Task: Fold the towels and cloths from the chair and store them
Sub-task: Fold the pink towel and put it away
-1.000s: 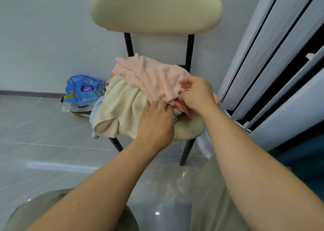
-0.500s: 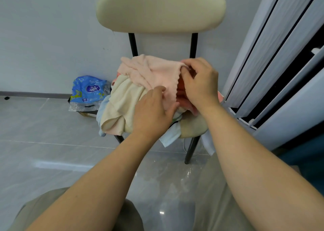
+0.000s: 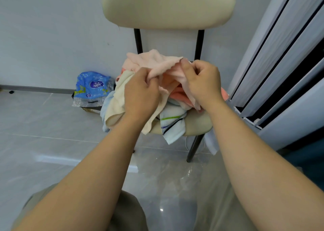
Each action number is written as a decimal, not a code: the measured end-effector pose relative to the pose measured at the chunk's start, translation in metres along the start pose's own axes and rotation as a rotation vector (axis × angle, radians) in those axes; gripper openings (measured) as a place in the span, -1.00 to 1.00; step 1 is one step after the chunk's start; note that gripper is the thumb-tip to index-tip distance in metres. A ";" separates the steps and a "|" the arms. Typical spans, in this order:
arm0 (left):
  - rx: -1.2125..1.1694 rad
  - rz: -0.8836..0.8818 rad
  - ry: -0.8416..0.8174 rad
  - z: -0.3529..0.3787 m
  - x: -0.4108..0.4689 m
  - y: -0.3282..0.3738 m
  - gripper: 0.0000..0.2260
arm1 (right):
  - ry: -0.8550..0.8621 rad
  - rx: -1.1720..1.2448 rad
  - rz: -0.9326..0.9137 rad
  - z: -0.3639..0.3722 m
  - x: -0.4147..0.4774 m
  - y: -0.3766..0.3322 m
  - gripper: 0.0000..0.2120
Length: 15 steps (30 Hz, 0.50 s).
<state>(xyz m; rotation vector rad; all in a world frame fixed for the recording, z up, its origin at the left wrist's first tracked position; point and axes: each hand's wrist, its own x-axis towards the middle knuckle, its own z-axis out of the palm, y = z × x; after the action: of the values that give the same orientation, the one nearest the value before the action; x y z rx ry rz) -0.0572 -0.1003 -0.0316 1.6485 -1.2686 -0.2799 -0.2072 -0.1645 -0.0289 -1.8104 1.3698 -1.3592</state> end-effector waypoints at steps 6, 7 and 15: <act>-0.230 -0.097 0.077 -0.024 0.016 0.000 -0.81 | -0.039 0.237 0.168 -0.005 0.003 0.002 -0.47; -0.216 -0.079 0.069 -0.024 0.016 0.000 -0.87 | -0.042 0.259 0.184 -0.005 0.003 0.003 -0.47; -0.094 -0.049 0.035 -0.030 0.016 -0.006 -0.76 | -0.198 0.252 0.205 -0.007 0.006 0.012 -0.79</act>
<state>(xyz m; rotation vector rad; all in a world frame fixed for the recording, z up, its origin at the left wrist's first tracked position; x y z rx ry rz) -0.0260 -0.0973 -0.0159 1.5989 -1.1734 -0.3344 -0.2185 -0.1731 -0.0334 -1.5481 1.1855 -1.1546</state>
